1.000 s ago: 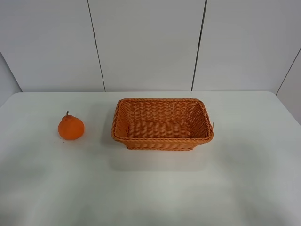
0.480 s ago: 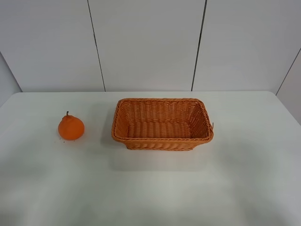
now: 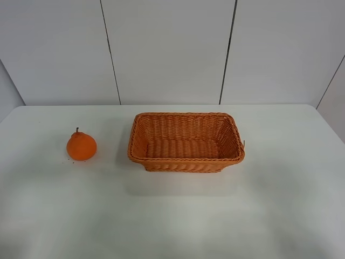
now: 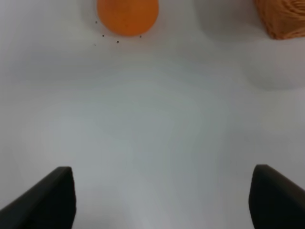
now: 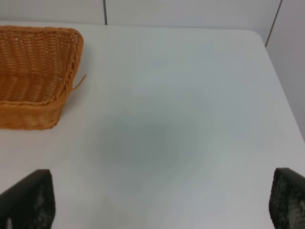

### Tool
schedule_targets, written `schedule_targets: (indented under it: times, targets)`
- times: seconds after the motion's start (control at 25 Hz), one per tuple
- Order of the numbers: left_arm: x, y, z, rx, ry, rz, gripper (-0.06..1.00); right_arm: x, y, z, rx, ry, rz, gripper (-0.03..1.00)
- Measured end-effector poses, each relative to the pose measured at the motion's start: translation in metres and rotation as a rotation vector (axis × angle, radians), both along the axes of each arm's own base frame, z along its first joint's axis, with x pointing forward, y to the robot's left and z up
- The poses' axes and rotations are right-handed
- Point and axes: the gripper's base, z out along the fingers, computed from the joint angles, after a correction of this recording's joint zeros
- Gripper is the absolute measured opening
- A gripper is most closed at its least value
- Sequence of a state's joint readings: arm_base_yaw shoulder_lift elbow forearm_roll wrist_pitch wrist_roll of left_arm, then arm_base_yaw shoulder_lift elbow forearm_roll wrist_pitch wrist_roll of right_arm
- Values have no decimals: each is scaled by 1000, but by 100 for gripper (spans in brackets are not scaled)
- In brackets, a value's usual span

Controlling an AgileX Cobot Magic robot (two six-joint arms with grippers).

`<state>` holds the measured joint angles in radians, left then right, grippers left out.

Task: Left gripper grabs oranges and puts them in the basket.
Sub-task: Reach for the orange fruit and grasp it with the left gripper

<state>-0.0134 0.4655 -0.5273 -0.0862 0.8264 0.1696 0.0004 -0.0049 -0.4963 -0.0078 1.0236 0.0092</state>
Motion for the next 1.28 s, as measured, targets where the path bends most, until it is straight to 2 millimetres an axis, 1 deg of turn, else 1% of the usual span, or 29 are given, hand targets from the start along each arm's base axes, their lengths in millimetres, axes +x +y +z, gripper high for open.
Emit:
schedule_targets:
  times: [0.16,0.28,0.56,0.68,0.8,0.84,1.0,1.16,1.28]
  targets:
    - [32,0,-4,7,6,3,84,0,0,0,0,0,0,69]
    - [59,0,-13,9,29,11,84,0,0,0,0,0,0,69]
    - [120,1,-47,20,107,26,84,0,0,0,0,0,0,69]
    - [152,1,-61,43,132,10,84,0,0,0,0,0,0,69]
    - [184,1,-68,56,155,-3,84,0,0,0,0,0,0,69]
    - [195,1,-67,56,151,-2,84,0,0,0,0,0,0,69]
    - [233,1,-72,57,159,-3,87,0,0,0,0,0,0,69]
    - [266,0,-82,58,168,-5,89,0,0,0,0,0,0,69]
    - [285,0,-93,64,189,-13,89,0,0,0,0,0,0,69]
